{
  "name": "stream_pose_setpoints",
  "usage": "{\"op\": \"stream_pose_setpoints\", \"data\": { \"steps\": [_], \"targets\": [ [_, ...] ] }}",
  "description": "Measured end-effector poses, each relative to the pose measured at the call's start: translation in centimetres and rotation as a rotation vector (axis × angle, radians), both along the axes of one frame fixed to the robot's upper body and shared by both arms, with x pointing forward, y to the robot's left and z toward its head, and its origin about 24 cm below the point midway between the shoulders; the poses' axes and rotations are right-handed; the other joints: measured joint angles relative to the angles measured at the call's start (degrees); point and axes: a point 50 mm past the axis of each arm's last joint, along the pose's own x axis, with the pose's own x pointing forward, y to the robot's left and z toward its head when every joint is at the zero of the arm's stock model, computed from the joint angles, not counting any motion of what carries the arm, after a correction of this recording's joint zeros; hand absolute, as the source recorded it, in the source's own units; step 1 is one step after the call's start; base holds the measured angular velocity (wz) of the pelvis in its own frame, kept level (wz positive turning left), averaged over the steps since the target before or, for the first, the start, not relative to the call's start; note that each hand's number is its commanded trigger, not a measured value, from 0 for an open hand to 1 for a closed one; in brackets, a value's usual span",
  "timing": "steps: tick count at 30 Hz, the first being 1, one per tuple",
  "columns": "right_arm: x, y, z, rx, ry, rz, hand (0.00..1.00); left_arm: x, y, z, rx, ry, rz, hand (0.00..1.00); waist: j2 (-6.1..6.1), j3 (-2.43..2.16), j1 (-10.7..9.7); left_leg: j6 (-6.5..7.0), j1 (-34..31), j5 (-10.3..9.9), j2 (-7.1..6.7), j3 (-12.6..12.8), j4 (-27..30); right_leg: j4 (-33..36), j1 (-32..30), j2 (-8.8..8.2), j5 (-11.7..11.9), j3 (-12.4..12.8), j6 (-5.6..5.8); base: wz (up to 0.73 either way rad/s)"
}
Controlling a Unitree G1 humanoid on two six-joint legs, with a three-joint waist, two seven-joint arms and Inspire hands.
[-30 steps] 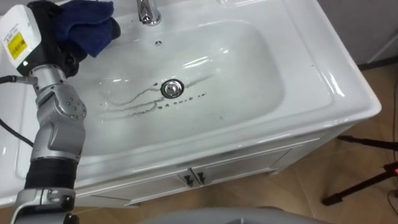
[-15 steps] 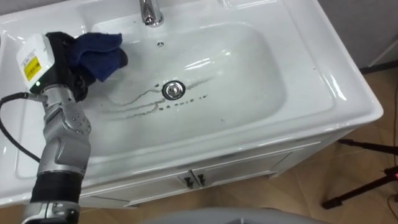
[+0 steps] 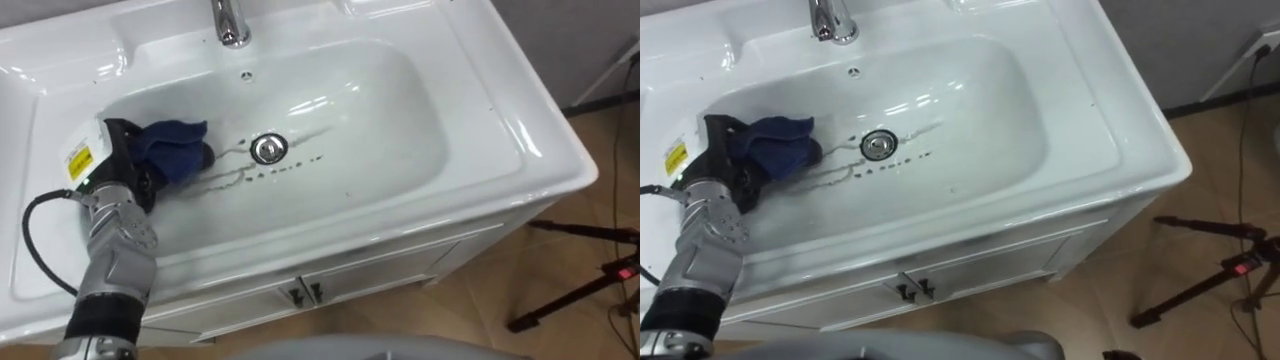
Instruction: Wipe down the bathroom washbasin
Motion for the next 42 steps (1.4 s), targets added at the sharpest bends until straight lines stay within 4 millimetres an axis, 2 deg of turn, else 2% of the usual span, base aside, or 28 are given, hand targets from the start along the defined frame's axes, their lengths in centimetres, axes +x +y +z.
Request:
{"op": "stream_pose_setpoints", "data": {
  "steps": [4,6,8,10,13,14,18,21,25,30,36,42],
  "targets": [
    [0.0,0.0,0.0,-0.001,0.001,0.001,0.00,-0.1,0.0,-0.1,0.011,0.009,-0.004,1.00,0.23,0.08,-0.13,0.00,-0.04,0.00,0.31,0.56,0.00,0.02,-0.18,0.07,0.01,0.20,0.01,-0.01],
    [-0.3,-0.1,0.0,-0.004,0.011,0.013,0.00,-0.2,-0.1,-0.3,0.040,0.030,-0.020,1.00,0.55,0.14,-0.84,-0.01,-0.16,0.00,0.36,0.56,0.01,0.03,-0.18,0.06,0.01,0.08,0.02,0.03],
    [-0.5,0.0,0.0,-0.004,0.013,0.020,0.00,-0.2,-0.1,-0.4,0.091,0.063,-0.053,1.00,0.90,-0.06,-1.15,-0.01,-0.63,-0.01,0.47,0.84,0.05,0.08,-0.37,0.12,0.01,0.03,0.02,0.02],
    [-0.6,0.0,0.0,-0.005,0.019,0.022,0.00,-0.2,-0.1,-0.5,0.124,0.081,-0.068,1.00,1.07,-0.06,-1.16,-0.02,-0.63,-0.01,0.61,1.56,0.09,0.09,-0.40,0.21,0.01,0.04,0.01,-0.05],
    [-0.9,-0.1,0.0,-0.006,0.029,0.026,0.00,-0.8,-0.1,-1.7,0.159,0.154,-0.089,1.00,1.53,-0.21,-1.85,-0.03,-0.57,-0.02,0.64,1.96,0.35,0.15,-0.37,0.35,0.01,0.60,0.01,-0.04],
    [-0.8,-0.1,0.0,-0.005,0.028,0.026,0.00,-1.0,-0.2,-2.0,0.162,0.174,-0.094,1.00,1.65,-0.14,-2.62,-0.03,-0.59,-0.02,0.65,1.96,0.34,0.20,-0.36,0.43,0.02,0.73,-0.01,0.00],
    [-0.8,-0.1,0.0,-0.004,0.028,0.026,0.00,-1.1,-0.1,-2.5,0.156,0.201,-0.094,1.00,1.91,0.05,-3.35,-0.04,-0.51,-0.02,0.67,1.99,0.37,0.54,-0.51,0.61,0.09,0.98,-0.13,-0.02],
    [-0.9,-0.1,0.0,-0.003,0.036,0.023,0.00,-1.1,-0.1,-2.6,0.153,0.213,-0.094,1.00,1.68,0.44,-4.06,-0.04,-0.54,-0.02,0.70,2.13,0.36,1.19,-0.98,0.64,0.09,1.23,-0.14,-0.04],
    [-1.0,0.1,0.0,0.007,0.040,0.018,0.00,-1.0,-0.1,-2.8,0.145,0.231,-0.096,1.00,1.41,0.60,-4.40,-0.06,-0.67,-0.04,0.69,2.71,0.22,1.35,-1.40,0.65,0.13,1.40,-0.08,-0.03],
    [-1.3,0.0,0.0,0.005,0.055,0.013,0.00,-0.8,-0.3,-3.1,0.127,0.264,-0.114,1.00,1.58,0.46,-5.03,-0.06,-0.69,-0.05,0.64,2.75,-0.04,1.33,-1.55,0.66,0.17,1.49,-0.02,-0.01],
    [-1.5,-0.2,0.0,0.007,0.054,-0.008,0.00,-0.7,-0.6,-3.5,0.098,0.307,-0.133,1.00,1.82,0.25,-5.86,-0.05,-0.53,-0.03,0.68,3.58,0.03,1.44,-2.27,0.79,0.17,2.84,-0.03,-0.09],
    [-2.4,-0.3,0.1,0.004,0.070,-0.023,0.00,0.3,-1.4,-4.0,0.090,0.346,-0.161,1.00,1.70,0.22,-7.03,-0.05,0.13,-0.03,0.88,3.79,-0.07,1.59,-1.46,0.73,0.17,3.22,-0.02,-0.01]
  ]
}}
